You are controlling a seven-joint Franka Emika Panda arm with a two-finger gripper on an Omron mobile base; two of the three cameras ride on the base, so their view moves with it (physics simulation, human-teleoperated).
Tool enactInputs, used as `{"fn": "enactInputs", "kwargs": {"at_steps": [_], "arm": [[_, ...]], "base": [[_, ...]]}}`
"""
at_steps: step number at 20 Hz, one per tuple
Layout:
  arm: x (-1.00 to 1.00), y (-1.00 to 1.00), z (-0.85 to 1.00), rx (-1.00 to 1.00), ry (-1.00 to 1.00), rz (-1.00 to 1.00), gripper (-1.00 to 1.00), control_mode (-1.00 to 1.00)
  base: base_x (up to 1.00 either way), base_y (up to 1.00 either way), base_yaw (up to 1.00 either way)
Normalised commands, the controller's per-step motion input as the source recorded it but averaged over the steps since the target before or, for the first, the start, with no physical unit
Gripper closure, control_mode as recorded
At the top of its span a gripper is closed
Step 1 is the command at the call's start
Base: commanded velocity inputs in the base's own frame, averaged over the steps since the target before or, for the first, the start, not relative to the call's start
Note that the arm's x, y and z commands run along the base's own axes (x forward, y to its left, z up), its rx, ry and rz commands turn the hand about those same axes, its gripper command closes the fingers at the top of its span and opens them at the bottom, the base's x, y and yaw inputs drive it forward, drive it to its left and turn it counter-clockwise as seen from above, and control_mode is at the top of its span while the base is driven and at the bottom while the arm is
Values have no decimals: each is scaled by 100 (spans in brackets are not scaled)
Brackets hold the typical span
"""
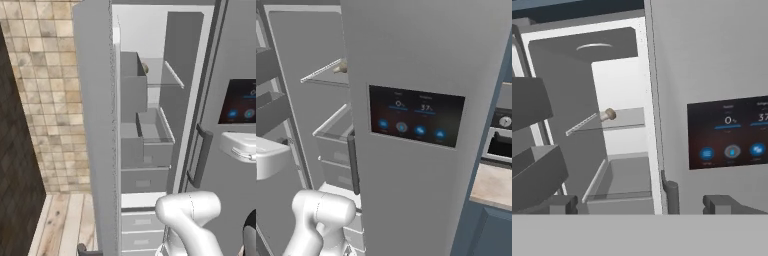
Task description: Take the corn, mushroom, and eggplant from the freezer and place them in the bowl on the counter.
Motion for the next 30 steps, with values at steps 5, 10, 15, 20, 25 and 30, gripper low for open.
{"fn": "enactInputs", "kwargs": {"at_steps": [5,10,15,20,25,30], "arm": [[0,0,0,0,0,0,-100,100],[0,0,0,0,0,0,-100,100],[0,0,0,0,0,0,-100,100],[0,0,0,0,0,0,-100,100],[0,0,0,0,0,0,-100,100],[0,0,0,0,0,0,-100,100]], "base": [[94,49,0],[9,-34,32],[15,40,28],[90,-1,16],[100,-4,22],[95,29,21]]}}
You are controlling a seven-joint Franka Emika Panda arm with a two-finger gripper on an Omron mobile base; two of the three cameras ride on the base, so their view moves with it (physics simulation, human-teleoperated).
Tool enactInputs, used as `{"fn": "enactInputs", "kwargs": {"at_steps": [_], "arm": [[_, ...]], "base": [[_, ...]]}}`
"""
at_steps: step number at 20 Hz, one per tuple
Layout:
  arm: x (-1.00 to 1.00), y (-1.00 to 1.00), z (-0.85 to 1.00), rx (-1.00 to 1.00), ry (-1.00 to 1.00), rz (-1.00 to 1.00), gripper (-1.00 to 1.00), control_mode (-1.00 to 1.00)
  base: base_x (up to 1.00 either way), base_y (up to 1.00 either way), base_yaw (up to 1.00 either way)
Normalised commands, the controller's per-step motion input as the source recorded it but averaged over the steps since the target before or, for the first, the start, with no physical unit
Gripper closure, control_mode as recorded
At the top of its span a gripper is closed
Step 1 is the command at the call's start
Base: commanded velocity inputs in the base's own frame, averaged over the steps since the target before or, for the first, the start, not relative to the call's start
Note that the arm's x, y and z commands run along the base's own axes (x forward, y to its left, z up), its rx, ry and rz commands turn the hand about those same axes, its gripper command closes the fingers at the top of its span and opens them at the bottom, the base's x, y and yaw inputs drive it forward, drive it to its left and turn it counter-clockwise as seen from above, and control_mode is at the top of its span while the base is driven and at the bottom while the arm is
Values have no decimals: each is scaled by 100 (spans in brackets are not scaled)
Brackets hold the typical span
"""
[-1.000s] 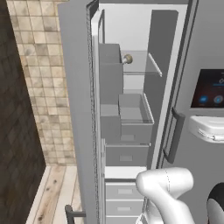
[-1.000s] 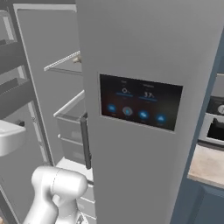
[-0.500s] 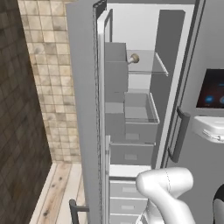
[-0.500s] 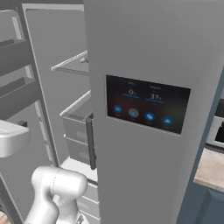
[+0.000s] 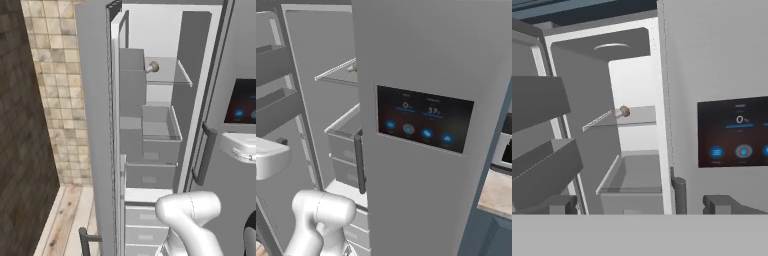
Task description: Take the corn, mushroom, and eggplant from the freezer and place them in the bowl on the counter.
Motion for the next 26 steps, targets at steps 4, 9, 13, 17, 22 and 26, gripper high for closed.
{"fn": "enactInputs", "kwargs": {"at_steps": [4,9,13,17,22,26], "arm": [[0,0,0,0,0,0,-100,100],[0,0,0,0,0,0,-100,100],[0,0,0,0,0,0,-100,100],[0,0,0,0,0,0,-100,100],[0,0,0,0,0,0,-100,100],[0,0,0,0,0,0,-100,100]], "base": [[82,100,1],[56,97,-26],[0,33,-69],[37,42,-25],[12,98,11],[38,56,27]]}}
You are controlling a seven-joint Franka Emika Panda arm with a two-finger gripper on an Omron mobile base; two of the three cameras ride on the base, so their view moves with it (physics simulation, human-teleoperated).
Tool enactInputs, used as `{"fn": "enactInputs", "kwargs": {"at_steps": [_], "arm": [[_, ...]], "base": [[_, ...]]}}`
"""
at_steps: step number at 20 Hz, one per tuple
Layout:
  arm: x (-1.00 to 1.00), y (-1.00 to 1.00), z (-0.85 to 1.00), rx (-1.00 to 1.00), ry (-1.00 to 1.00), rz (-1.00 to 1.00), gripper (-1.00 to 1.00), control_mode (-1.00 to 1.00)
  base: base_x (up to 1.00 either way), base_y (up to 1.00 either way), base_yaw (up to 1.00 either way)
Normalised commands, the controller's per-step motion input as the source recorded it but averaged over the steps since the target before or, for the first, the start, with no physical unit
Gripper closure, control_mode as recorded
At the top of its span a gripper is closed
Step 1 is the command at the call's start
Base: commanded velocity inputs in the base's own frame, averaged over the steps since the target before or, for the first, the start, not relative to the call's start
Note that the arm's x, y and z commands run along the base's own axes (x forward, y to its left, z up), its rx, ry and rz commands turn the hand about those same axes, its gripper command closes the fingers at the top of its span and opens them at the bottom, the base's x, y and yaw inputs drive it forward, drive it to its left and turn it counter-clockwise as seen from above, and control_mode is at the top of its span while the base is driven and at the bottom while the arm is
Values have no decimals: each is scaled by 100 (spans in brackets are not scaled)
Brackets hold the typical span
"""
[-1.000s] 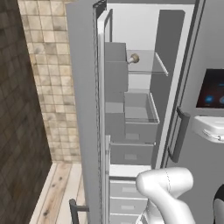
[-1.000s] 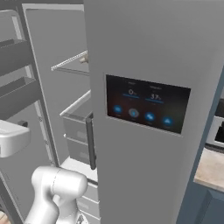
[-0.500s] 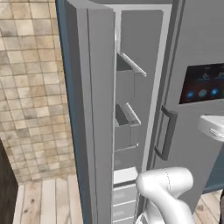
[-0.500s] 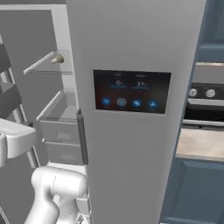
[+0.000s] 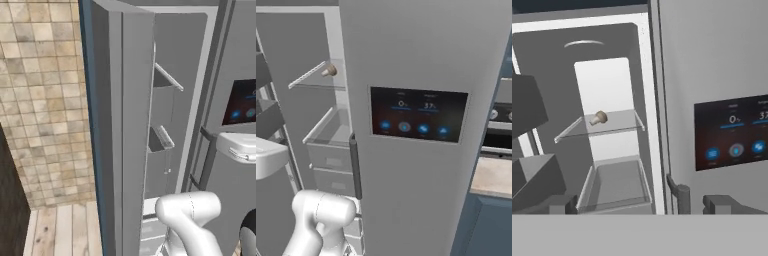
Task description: Take the corn, mushroom, and eggplant from the freezer and place them in the bowl on the counter.
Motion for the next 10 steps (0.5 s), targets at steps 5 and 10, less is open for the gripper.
{"fn": "enactInputs", "kwargs": {"at_steps": [5,10], "arm": [[0,0,0,0,0,0,-100,100],[0,0,0,0,0,0,-100,100]], "base": [[100,15,40],[100,0,38]]}}
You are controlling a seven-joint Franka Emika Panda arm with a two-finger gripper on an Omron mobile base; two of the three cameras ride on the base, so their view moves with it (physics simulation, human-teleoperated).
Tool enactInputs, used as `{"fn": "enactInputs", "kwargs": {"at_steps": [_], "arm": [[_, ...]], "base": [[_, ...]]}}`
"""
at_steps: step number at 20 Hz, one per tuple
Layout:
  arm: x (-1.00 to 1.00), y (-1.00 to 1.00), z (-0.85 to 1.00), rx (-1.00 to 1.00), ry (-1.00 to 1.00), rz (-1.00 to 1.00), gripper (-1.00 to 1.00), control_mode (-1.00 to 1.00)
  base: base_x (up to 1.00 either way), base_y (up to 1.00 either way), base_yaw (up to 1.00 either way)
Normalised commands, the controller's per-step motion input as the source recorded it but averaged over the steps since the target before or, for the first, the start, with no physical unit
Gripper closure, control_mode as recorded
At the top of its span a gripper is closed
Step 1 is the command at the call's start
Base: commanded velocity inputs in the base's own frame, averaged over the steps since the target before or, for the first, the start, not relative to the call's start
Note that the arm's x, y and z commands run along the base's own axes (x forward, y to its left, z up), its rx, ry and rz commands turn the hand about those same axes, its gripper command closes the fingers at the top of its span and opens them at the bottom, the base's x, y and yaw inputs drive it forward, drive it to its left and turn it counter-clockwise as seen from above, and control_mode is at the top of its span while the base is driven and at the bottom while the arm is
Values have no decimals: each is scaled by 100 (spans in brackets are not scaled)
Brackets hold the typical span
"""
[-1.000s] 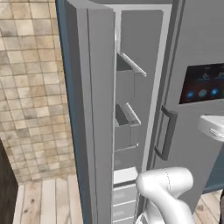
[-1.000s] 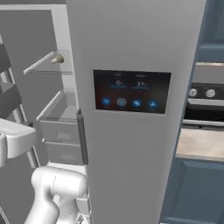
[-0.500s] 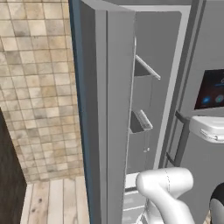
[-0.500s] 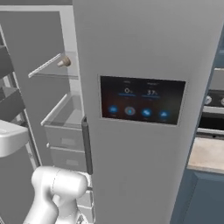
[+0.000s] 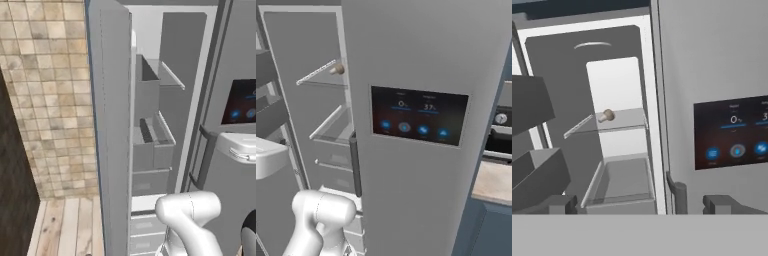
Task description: Take the corn, mushroom, and eggplant from the freezer and place them in the bowl on the counter.
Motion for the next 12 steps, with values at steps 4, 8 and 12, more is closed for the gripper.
{"fn": "enactInputs", "kwargs": {"at_steps": [4,8,12], "arm": [[0,0,0,0,0,0,-100,100],[0,0,0,0,0,0,-100,100],[0,0,0,0,0,0,-100,100]], "base": [[100,10,36],[59,92,-17],[38,100,-34]]}}
